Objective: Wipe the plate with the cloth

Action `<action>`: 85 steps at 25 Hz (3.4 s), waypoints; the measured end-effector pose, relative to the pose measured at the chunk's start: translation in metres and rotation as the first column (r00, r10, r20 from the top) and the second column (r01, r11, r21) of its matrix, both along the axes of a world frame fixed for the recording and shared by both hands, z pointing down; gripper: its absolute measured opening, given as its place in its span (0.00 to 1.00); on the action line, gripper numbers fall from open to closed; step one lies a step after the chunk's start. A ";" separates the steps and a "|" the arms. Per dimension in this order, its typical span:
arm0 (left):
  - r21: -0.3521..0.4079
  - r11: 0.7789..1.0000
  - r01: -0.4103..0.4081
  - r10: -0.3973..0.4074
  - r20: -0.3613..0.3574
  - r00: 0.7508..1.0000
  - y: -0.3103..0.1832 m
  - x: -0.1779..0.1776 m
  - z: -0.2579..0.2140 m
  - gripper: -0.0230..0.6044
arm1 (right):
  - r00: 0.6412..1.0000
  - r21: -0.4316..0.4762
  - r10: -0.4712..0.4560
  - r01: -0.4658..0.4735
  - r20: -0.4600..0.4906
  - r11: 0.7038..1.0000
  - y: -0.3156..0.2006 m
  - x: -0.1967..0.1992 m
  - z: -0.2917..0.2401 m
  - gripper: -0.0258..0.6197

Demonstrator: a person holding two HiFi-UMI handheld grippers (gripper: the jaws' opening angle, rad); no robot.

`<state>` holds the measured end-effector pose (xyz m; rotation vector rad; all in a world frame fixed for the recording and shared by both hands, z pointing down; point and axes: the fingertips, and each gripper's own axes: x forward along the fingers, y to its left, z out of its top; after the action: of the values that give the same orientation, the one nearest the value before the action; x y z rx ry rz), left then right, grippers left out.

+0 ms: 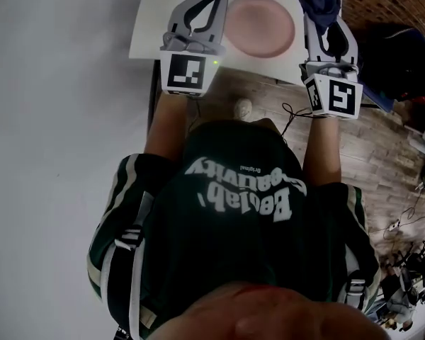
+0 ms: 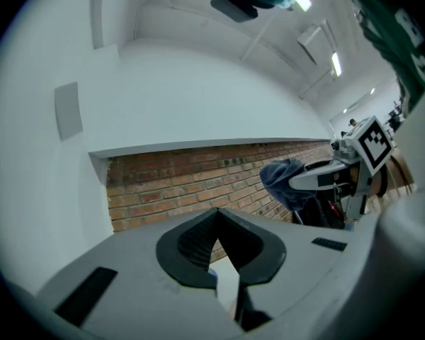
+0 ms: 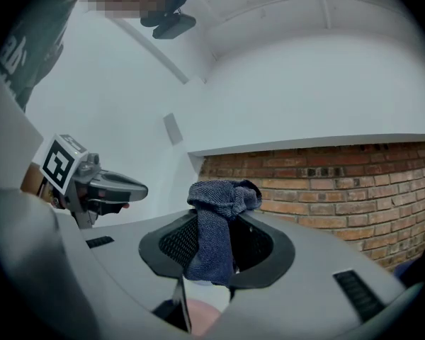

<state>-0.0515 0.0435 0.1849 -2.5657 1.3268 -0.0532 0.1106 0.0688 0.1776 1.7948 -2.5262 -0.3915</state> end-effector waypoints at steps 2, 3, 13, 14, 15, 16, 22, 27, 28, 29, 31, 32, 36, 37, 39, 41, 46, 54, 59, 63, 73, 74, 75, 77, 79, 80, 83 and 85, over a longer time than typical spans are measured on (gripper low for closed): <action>-0.011 1.000 -0.006 0.006 0.014 1.000 -0.008 0.002 0.004 0.04 | 1.000 -0.010 0.000 0.000 0.004 1.000 -0.007 0.000 0.005 0.22; -0.017 1.000 -0.010 0.010 0.022 1.000 -0.011 0.003 0.006 0.04 | 1.000 -0.015 0.001 -0.001 0.006 1.000 -0.009 0.000 0.007 0.22; -0.112 0.986 -0.124 0.130 0.049 0.990 -0.087 -0.002 0.028 0.04 | 0.996 -0.083 0.086 -0.087 -0.020 0.993 -0.073 -0.017 0.010 0.22; -0.122 0.983 -0.139 0.146 0.052 0.988 -0.091 0.000 0.033 0.04 | 0.995 -0.095 0.096 -0.098 -0.028 0.991 -0.076 -0.018 0.014 0.22; -0.134 0.979 -0.154 0.162 0.053 0.985 -0.094 0.003 0.037 0.04 | 0.994 -0.106 0.107 -0.111 -0.035 0.988 -0.077 -0.017 0.017 0.22; -0.144 0.975 -0.168 0.177 0.052 0.983 -0.098 0.006 0.040 0.04 | 0.992 -0.114 0.119 -0.122 -0.040 0.986 -0.079 -0.016 0.020 0.22; -0.195 0.958 -0.210 0.226 0.059 0.972 -0.109 0.013 0.063 0.04 | 0.987 -0.131 0.152 -0.158 -0.057 0.979 -0.088 -0.011 0.030 0.22; -0.258 0.943 -0.211 0.233 0.061 0.970 -0.112 0.015 0.076 0.04 | 0.987 -0.159 0.159 -0.160 -0.023 0.974 -0.092 -0.005 0.035 0.22; -0.269 0.941 -0.206 0.231 0.065 0.971 -0.112 0.017 0.078 0.04 | 0.988 -0.167 0.155 -0.156 -0.021 0.974 -0.093 -0.003 0.037 0.22; -0.281 0.938 -0.201 0.228 0.068 0.971 -0.112 0.018 0.080 0.04 | 0.989 -0.176 0.149 -0.151 -0.021 0.973 -0.095 -0.002 0.039 0.22; -0.305 0.933 -0.193 0.225 0.071 0.972 -0.110 0.021 0.088 0.04 | 0.991 -0.198 0.132 -0.135 -0.027 0.971 -0.097 -0.002 0.048 0.22; -0.318 0.929 -0.188 0.222 0.074 0.972 -0.111 0.021 0.095 0.04 | 0.992 -0.208 0.121 -0.124 -0.029 0.970 -0.099 -0.004 0.055 0.22; -0.385 0.910 -0.151 0.199 0.087 0.976 -0.118 0.010 0.139 0.04 | 0.997 -0.260 0.076 -0.075 -0.005 0.963 -0.116 -0.018 0.093 0.22; -0.407 0.903 -0.136 0.190 0.094 0.977 -0.119 0.009 0.149 0.04 | 0.998 -0.270 0.065 -0.061 0.005 0.961 -0.119 -0.020 0.099 0.22; -0.456 0.883 -0.106 0.174 0.110 0.979 -0.116 0.012 0.162 0.04 | 0.999 -0.285 0.038 -0.033 0.012 0.958 -0.122 -0.021 0.103 0.22; -0.511 0.855 -0.089 0.171 0.116 0.978 -0.110 0.020 0.172 0.04 | 1.000 -0.300 0.009 -0.005 0.012 0.954 -0.123 -0.019 0.105 0.22; -0.639 0.768 -0.047 0.168 0.130 0.977 -0.101 0.019 0.216 0.04 | 0.998 -0.362 -0.054 0.057 0.021 0.930 -0.126 -0.027 0.131 0.22; -0.845 0.533 -0.040 0.036 -0.024 0.999 -0.085 0.007 0.290 0.04 | 0.992 -0.431 -0.123 0.120 0.021 0.894 -0.128 -0.044 0.174 0.22; -0.904 0.426 -0.020 -0.006 -0.025 1.000 -0.072 0.009 0.320 0.21 | 0.987 -0.473 -0.158 0.143 0.008 0.869 -0.128 -0.039 0.195 0.22; -0.928 0.373 0.007 0.000 0.007 1.000 -0.065 0.015 0.338 0.21 | 0.985 -0.509 -0.172 0.154 0.012 0.847 -0.127 -0.036 0.211 0.22; -0.970 0.242 -0.007 -0.021 -0.012 1.000 -0.063 0.039 0.365 0.17 | 0.978 -0.574 -0.208 0.176 0.011 0.800 -0.127 -0.032 0.242 0.22; -0.970 0.244 0.000 -0.028 -0.007 1.000 -0.064 0.037 0.366 0.16 | 0.978 -0.579 -0.208 0.176 0.011 0.796 -0.126 -0.033 0.245 0.22; -0.970 0.244 0.007 -0.038 -0.002 0.999 -0.066 0.036 0.367 0.14 | 0.978 -0.584 -0.209 0.176 0.011 0.793 -0.125 -0.035 0.248 0.22; -0.972 0.236 0.021 -0.059 0.007 0.998 -0.072 0.034 0.367 0.10 | 0.976 -0.595 -0.215 0.181 0.013 0.783 -0.125 -0.037 0.253 0.22; -0.971 0.235 0.040 -0.064 0.026 0.998 -0.082 0.036 0.368 0.06 | 0.974 -0.607 -0.228 0.188 0.011 0.772 -0.126 -0.038 0.258 0.22; -0.968 0.243 0.053 -0.057 0.040 0.998 -0.087 0.037 0.368 0.06 | 0.972 -0.614 -0.236 0.192 0.010 0.765 -0.126 -0.038 0.262 0.22; -0.962 0.263 0.077 -0.046 0.068 0.997 -0.098 0.034 0.368 0.06 | 0.963 -0.643 -0.270 0.223 0.027 0.732 -0.125 -0.045 0.276 0.22; -0.961 0.265 0.080 -0.060 0.066 0.996 -0.103 0.030 0.367 0.06 | 0.949 -0.665 -0.312 0.257 0.039 0.701 -0.123 -0.055 0.283 0.22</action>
<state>-0.0216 -0.0593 0.5520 -3.3764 1.7359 -1.3513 0.0554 -0.0542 0.4605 1.0946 -2.4231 0.4082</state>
